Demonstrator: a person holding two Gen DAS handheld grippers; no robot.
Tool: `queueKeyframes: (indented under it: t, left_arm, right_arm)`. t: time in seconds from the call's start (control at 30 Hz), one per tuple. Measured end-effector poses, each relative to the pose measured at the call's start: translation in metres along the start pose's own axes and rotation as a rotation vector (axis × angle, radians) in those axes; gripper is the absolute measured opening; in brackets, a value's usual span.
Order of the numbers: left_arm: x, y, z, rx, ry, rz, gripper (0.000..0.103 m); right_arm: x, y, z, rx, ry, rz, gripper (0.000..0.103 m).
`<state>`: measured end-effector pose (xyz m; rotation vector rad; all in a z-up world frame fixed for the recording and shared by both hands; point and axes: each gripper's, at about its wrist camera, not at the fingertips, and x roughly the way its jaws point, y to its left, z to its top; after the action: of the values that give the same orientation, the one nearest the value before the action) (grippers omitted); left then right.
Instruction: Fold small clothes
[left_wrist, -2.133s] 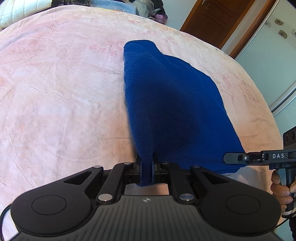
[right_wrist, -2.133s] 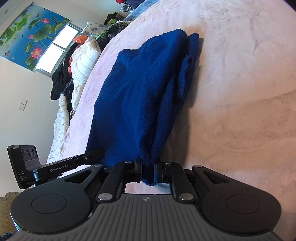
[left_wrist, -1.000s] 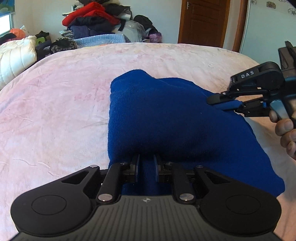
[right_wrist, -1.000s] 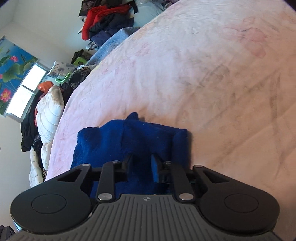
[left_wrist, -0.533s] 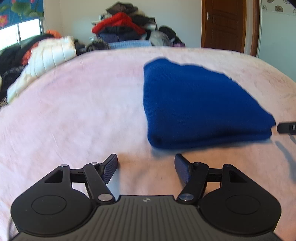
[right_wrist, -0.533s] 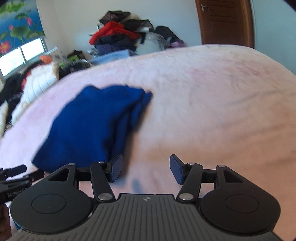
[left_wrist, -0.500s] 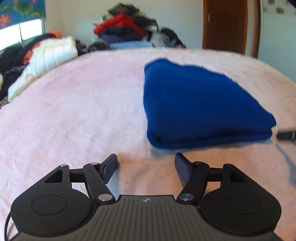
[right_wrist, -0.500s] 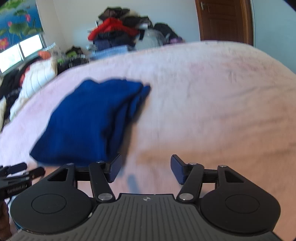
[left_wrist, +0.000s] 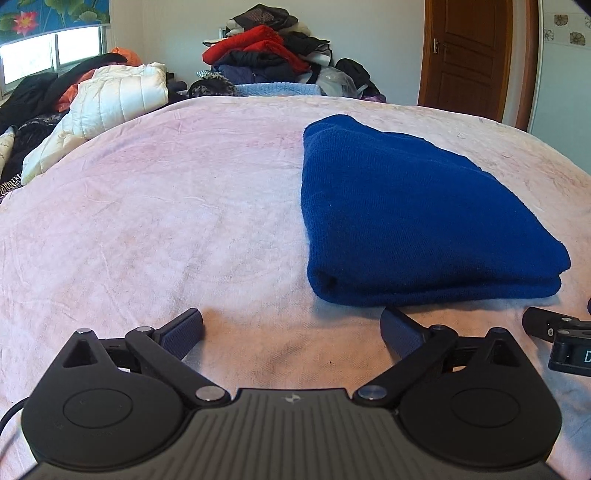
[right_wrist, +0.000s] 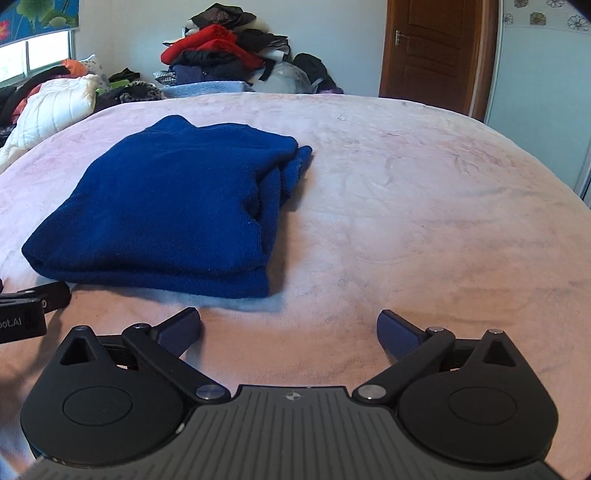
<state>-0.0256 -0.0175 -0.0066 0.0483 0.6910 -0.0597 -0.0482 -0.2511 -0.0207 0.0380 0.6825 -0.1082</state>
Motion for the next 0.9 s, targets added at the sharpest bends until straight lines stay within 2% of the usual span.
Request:
queueKeyframes:
  t: [0.9]
  left_arm:
    - [0.0016, -0.0045, -0.0002, 0.023, -0.004, -0.019, 0.103]
  right_arm:
    - [0.0006, 0.0020, -0.0046, 0.023, -0.028, -0.003, 0.102]
